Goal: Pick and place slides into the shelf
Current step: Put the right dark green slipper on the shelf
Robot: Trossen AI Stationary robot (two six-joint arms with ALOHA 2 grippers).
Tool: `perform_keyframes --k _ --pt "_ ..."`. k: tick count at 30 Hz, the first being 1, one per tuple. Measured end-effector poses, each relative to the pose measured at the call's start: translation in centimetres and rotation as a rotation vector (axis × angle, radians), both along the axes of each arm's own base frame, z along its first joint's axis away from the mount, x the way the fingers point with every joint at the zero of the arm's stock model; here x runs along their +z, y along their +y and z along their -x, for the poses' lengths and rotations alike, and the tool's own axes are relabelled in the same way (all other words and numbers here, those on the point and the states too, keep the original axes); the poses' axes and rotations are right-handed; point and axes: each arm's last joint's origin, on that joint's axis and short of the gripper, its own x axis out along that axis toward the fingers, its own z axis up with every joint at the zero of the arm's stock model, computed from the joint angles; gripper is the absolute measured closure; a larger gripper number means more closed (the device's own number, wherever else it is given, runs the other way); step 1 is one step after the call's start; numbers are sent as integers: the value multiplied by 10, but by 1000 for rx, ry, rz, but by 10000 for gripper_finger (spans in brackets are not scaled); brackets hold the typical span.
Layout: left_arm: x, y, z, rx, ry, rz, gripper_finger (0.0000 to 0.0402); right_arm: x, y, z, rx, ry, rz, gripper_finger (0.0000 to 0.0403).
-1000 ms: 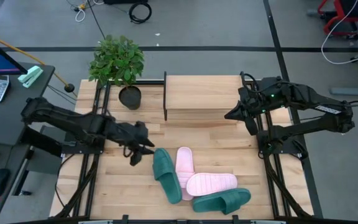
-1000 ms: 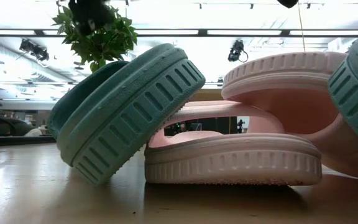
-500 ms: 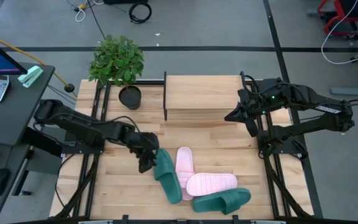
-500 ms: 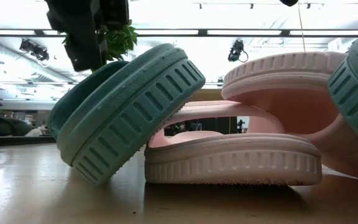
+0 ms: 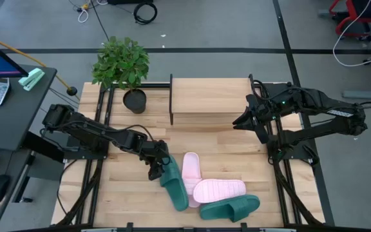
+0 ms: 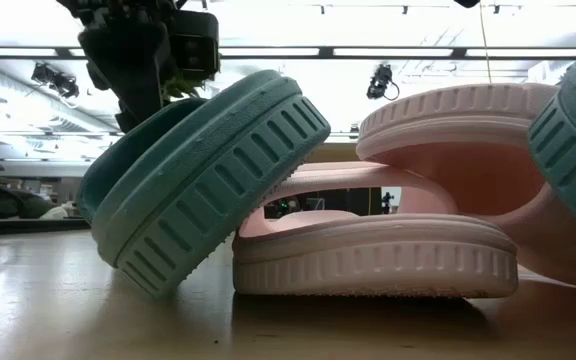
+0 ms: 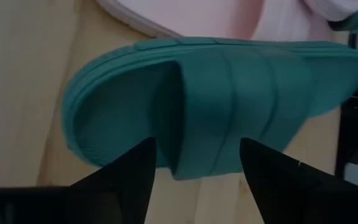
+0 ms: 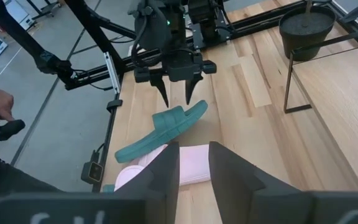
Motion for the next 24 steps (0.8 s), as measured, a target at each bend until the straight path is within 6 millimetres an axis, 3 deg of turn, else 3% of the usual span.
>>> perform_keyframes --k 7,16,24 --pt "-6 2 -4 -5 0 -31 160 0 0 0 0 -1 0 298" --pt "-15 -5 -13 -67 10 120 164 0 0 0 0 0 0 298" --pt "-13 -7 -14 -86 -4 152 174 0 0 0 1 2 2 296"
